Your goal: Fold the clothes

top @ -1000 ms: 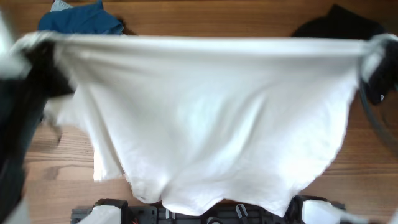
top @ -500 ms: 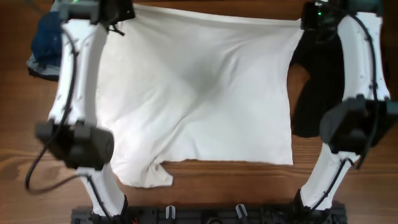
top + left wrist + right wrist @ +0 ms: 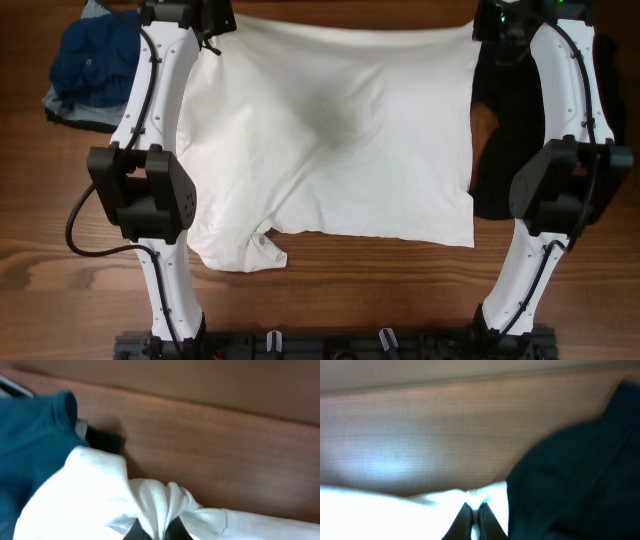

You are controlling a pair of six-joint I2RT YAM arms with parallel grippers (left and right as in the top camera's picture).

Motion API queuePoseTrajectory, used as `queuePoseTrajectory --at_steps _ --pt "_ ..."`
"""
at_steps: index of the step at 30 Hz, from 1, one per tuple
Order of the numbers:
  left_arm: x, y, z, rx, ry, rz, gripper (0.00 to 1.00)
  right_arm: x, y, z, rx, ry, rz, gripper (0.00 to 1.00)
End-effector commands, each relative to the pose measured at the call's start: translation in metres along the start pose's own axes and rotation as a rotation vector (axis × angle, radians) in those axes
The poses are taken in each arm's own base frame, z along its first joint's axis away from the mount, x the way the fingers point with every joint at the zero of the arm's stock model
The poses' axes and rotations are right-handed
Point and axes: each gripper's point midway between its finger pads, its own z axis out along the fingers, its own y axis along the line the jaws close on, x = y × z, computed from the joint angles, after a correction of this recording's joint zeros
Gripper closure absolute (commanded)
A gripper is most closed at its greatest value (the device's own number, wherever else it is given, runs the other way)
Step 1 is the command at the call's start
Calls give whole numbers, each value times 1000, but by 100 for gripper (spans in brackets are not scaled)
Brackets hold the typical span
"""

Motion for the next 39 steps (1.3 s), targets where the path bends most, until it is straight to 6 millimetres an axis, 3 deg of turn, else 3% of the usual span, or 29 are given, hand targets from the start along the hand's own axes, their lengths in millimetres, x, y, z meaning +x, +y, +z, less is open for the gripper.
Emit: queuePoseTrajectory --at_steps 1,8,11,13,20,25,32,34,37,38,39 --pt "6 1 -21 1 37 20 96 15 10 -2 -82 64 35 96" --pt "41 16 -69 -36 190 40 96 39 7 -48 -104 159 61 96" --pt "57 22 -82 -52 258 48 96 54 -2 -54 -95 216 91 95" --pt "78 27 -89 -71 351 58 96 66 -12 -54 -71 261 114 96" --pt "146 35 -79 -105 601 23 96 88 -22 -40 -52 322 138 96" --pt "199 47 -65 -161 746 4 96 121 -21 -22 -57 406 157 96" --pt "223 51 -61 -181 809 -4 96 151 -20 -18 -60 503 189 96" --pt "223 50 -61 -175 813 -6 89 166 -19 -17 -57 550 217 95" --pt "226 51 -65 -181 833 -4 80 179 -18 -16 -51 594 249 85" --pt "228 52 -67 -184 842 -2 73 182 -17 -16 -51 601 250 72" --pt "230 53 -69 -188 853 -1 59 184 -17 -17 -52 611 252 55"
